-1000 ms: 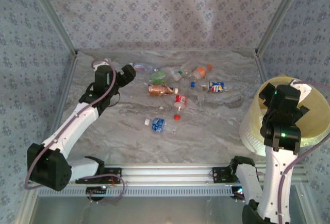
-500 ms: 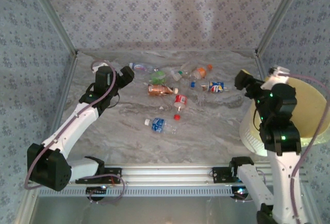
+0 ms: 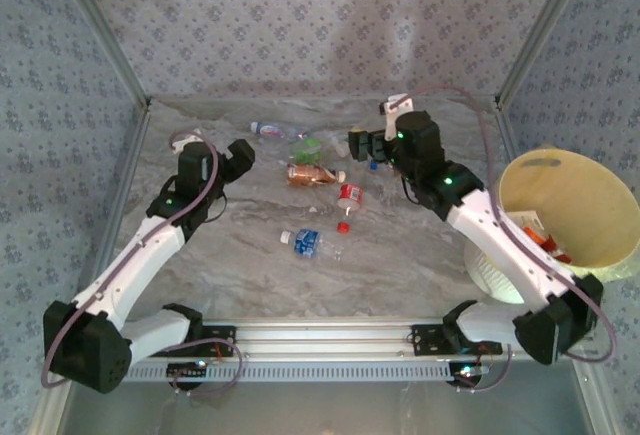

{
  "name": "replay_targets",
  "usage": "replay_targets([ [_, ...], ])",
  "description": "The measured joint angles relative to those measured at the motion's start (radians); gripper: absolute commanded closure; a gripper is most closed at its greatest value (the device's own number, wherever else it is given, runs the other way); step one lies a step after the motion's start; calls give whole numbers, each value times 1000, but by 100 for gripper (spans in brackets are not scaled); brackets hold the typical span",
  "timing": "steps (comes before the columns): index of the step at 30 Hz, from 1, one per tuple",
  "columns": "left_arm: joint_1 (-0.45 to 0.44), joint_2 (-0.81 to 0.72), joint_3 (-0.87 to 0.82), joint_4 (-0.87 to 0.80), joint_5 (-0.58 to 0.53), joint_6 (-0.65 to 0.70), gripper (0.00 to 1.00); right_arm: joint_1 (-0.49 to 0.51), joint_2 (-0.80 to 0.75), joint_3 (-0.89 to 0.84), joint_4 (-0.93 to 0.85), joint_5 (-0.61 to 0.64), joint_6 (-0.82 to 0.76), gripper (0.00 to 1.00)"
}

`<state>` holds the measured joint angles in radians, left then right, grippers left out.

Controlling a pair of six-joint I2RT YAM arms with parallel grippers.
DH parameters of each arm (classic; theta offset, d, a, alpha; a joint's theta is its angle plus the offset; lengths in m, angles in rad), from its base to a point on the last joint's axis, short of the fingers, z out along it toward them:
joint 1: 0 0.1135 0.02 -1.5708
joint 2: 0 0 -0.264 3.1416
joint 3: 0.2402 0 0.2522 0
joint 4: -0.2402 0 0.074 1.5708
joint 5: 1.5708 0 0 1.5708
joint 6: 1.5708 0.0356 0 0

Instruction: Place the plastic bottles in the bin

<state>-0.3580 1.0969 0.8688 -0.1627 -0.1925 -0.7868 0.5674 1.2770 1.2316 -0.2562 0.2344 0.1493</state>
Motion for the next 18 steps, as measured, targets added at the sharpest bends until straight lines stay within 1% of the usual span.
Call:
replay_targets([
  [4,5,-31,-18,-5,-11,0,2,-3,143,49,-3,-4,16,0],
  [8,5,-58,-38,-14,-19,0,2,-28,285,150,-66,-14,39,0],
  [11,5,-82,-56,-25,-27,0,2,-80,354,186,-105,-26,80,0],
  [15,10,-109,-73,-41,-41,0,2,-176,426,199,-169,-31,148,0],
  [18,11,-130,-85,-50,-53,2,2,-234,473,206,-218,-28,166,0],
])
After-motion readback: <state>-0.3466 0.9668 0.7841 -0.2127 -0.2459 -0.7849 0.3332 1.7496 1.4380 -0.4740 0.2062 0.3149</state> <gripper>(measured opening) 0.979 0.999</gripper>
